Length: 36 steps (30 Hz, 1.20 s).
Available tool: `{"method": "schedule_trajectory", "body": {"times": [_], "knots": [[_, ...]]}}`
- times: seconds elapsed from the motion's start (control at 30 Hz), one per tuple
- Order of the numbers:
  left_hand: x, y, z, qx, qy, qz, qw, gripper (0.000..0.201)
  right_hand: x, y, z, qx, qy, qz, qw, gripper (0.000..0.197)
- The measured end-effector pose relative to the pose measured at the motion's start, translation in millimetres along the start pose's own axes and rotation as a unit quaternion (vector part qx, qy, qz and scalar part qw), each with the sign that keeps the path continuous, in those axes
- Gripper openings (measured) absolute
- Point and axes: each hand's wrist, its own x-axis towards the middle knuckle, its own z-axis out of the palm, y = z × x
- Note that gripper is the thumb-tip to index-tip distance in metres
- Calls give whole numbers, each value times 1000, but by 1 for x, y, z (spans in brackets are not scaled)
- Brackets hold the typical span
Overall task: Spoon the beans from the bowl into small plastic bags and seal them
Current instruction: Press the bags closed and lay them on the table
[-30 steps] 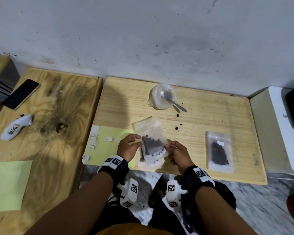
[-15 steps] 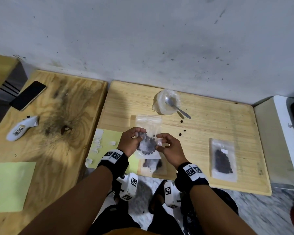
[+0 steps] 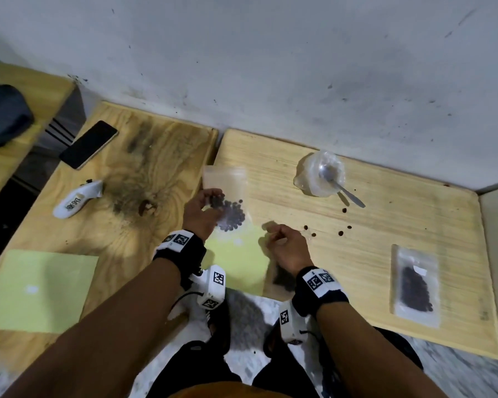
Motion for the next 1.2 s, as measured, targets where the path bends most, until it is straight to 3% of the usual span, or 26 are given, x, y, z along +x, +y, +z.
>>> {"method": "schedule_trajectory", "body": {"times": [0.13, 0.27, 0.63, 0.9, 1.0, 1.2], "knots": [[19, 4, -22, -2, 27, -3, 1000, 41, 1, -8, 14, -161, -38, 7, 986, 46], [25, 7, -36, -26, 29, -1, 999, 40, 7, -15, 28, -205, -50, 20, 977, 57], [26, -9, -55, -24, 26, -19, 999, 45, 1, -16, 65, -256, -26, -30, 966, 29], [21, -4, -53, -21, 24, -13, 999, 46, 5, -19, 68, -136, -12, 48, 989, 2], [21, -4, -52, -32, 25, -17, 999, 41, 8, -19, 64, -96, -22, 33, 995, 9], [17, 0, -42, -21, 11, 0, 1000, 18, 12, -34, 41, 76, 29, -6, 997, 19]]}}
